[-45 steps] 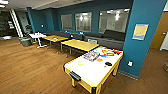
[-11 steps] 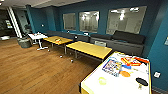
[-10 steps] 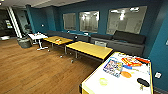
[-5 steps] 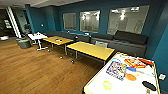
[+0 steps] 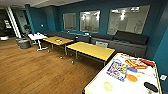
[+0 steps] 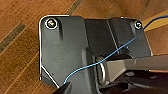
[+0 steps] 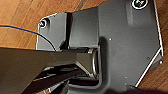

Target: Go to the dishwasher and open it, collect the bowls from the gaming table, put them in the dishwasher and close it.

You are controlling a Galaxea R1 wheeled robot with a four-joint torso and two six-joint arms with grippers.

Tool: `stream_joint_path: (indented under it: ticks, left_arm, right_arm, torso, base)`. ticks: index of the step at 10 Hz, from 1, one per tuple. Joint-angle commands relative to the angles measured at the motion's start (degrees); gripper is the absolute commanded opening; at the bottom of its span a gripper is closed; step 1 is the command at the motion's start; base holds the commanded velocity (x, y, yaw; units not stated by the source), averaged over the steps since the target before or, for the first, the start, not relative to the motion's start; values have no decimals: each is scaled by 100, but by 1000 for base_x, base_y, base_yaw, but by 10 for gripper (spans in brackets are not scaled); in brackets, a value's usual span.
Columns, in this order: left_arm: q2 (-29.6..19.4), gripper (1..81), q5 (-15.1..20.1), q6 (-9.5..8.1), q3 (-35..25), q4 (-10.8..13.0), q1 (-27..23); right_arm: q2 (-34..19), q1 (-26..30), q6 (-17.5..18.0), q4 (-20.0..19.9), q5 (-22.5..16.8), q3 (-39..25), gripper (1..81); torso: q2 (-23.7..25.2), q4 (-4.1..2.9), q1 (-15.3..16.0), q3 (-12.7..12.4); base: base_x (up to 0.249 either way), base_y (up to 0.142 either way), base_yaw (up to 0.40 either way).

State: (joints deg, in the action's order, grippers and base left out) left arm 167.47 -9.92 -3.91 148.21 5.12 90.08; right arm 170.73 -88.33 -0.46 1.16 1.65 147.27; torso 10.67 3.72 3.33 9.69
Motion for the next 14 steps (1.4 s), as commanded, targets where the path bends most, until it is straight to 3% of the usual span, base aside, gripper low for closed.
stream_joint_path:
  ticks: [1,7,14]
  left_arm:
    - [-47,811,289,-4,-20,-20,-205]
    - [-73,811,280,-4,-20,-2,-205]
    - [-73,811,315,5,-20,50,-214]
  right_arm:
    - [-19,241,-24,60,-314,-33,811]
    - [-10,241,-24,60,-314,-33,811]
    - [-1,233,-24,60,-314,-33,811]
  torso:
    - [0,0,0,0]
    - [0,0,0,0]
    - [0,0,0,0]
  base:
    - [0,0,0]
    - [0,0,-25]
    - [0,0,-390]
